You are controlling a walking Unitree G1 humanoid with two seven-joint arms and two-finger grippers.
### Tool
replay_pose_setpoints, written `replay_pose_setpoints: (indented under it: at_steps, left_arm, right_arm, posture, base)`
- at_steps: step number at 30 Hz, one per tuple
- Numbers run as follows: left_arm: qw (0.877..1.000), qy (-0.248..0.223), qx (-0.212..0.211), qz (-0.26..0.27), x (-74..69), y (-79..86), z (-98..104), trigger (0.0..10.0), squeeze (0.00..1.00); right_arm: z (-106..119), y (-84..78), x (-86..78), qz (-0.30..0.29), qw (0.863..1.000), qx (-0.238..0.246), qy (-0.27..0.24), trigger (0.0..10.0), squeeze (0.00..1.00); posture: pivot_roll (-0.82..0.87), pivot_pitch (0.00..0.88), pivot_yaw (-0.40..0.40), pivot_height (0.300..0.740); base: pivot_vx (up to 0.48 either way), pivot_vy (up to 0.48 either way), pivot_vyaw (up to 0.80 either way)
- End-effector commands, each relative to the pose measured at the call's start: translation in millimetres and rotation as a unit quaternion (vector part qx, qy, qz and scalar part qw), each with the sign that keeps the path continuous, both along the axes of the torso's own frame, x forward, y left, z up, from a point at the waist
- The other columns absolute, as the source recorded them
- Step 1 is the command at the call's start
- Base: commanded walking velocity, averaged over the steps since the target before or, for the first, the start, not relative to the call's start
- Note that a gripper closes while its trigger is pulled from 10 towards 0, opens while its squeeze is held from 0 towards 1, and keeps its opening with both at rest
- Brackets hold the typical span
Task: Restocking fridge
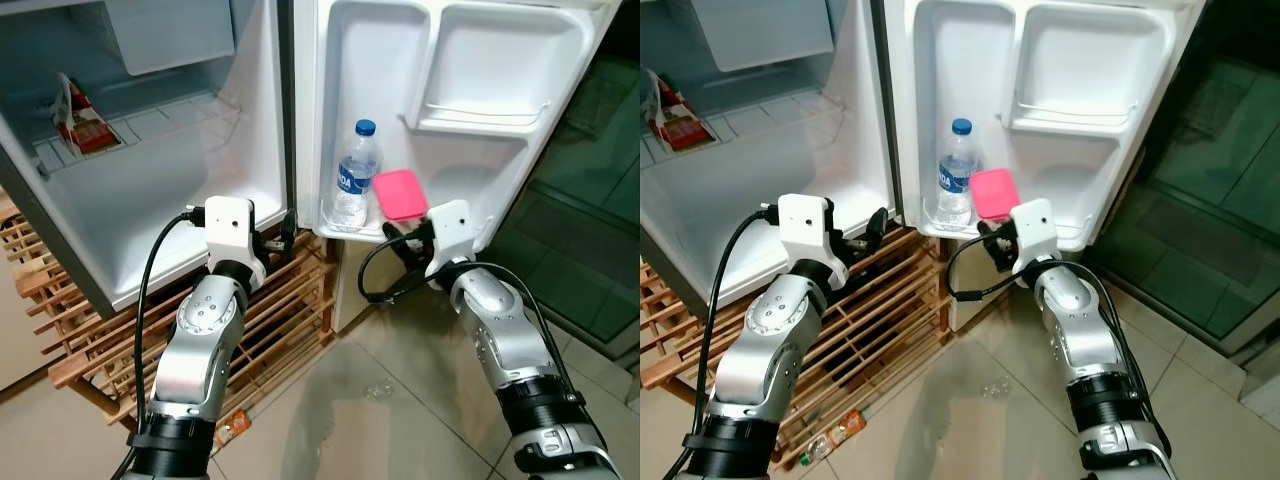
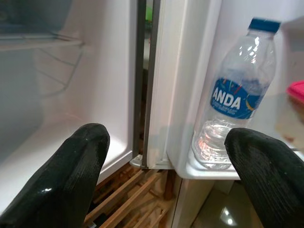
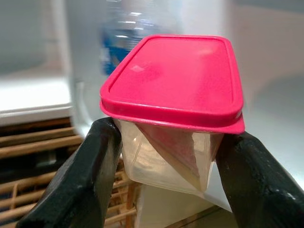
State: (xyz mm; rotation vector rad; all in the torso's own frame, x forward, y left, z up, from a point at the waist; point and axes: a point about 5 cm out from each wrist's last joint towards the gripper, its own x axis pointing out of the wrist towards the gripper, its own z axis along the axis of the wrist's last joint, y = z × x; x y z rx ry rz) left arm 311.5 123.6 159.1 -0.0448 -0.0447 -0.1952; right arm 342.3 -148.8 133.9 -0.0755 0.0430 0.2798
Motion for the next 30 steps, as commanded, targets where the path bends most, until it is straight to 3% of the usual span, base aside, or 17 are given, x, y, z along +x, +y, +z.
replay_pose_setpoints:
  at_steps: [1, 6, 9, 14, 18, 25, 28, 30]
  left_arm:
    - [1.0, 0.002, 0.011, -0.019, 4.0, -4.0, -1, 10.0, 0.0]
    - [0.999, 0.002, 0.033, -0.042, 12.4, -3.6, 1, 10.0, 0.0]
    - [0.998, 0.0, 0.037, -0.046, 15.5, -3.0, 3, 10.0, 0.0]
    - [0.997, -0.003, 0.043, -0.069, 21.4, -6.2, 7, 10.0, 0.0]
    - [0.995, -0.001, 0.048, -0.086, 23.1, -8.5, 6, 10.0, 0.0]
    - [0.994, -0.002, 0.051, -0.096, 26.4, -5.2, 7, 10.0, 0.0]
    - [0.993, 0.0, 0.059, -0.103, 28.8, -3.9, 7, 10.0, 0.0]
    - [0.993, 0.0, 0.061, -0.104, 29.3, -3.9, 7, 10.0, 0.0]
  right_arm:
    - [-3, -12.9, 6.5, -0.07, 0.995, 0.064, 0.026, 0.0, 0.0]
    - [1, -21.5, 17.9, -0.146, 0.973, 0.176, 0.043, 0.0, 0.0]
    - [5, -23.1, 21.4, -0.159, 0.965, 0.205, 0.039, 0.0, 0.0]
    - [23, -12.2, 32.5, -0.157, 0.95, 0.268, 0.033, 0.0, 0.0]
    - [23, 0.7, 35.1, -0.14, 0.937, 0.313, 0.061, 0.0, 0.0]
    - [7, 9.2, 33.5, -0.148, 0.919, 0.347, 0.113, 0.0, 0.0]
    - [5, 10.5, 38.2, -0.182, 0.908, 0.354, 0.131, 0.0, 0.0]
    - [6, 11.9, 39.7, -0.185, 0.91, 0.347, 0.131, 0.0, 0.0]
  posture:
    - [-0.16, 0.0, 0.072, 0.74]
    - [-0.18, 0.0, 0.116, 0.74]
    - [-0.18, 0.0, 0.123, 0.74]
    - [-0.21, 0.0, 0.167, 0.74]
    - [-0.21, 0.0, 0.182, 0.74]
    - [-0.21, 0.0, 0.19, 0.74]
    - [-0.22, 0.0, 0.2, 0.74]
    - [-0.22, 0.0, 0.201, 0.74]
  base:
    - [0.0, 0.0, -0.78]
    - [0.0, 0.0, -0.77]
    - [0.0, 0.0, -0.76]
    - [0.0, 0.0, -0.75]
    - [0.0, 0.0, -0.72]
    - [0.0, 0.0, -0.37]
    - [0.0, 0.0, 0.0]
    - [0.0, 0.0, 0.0]
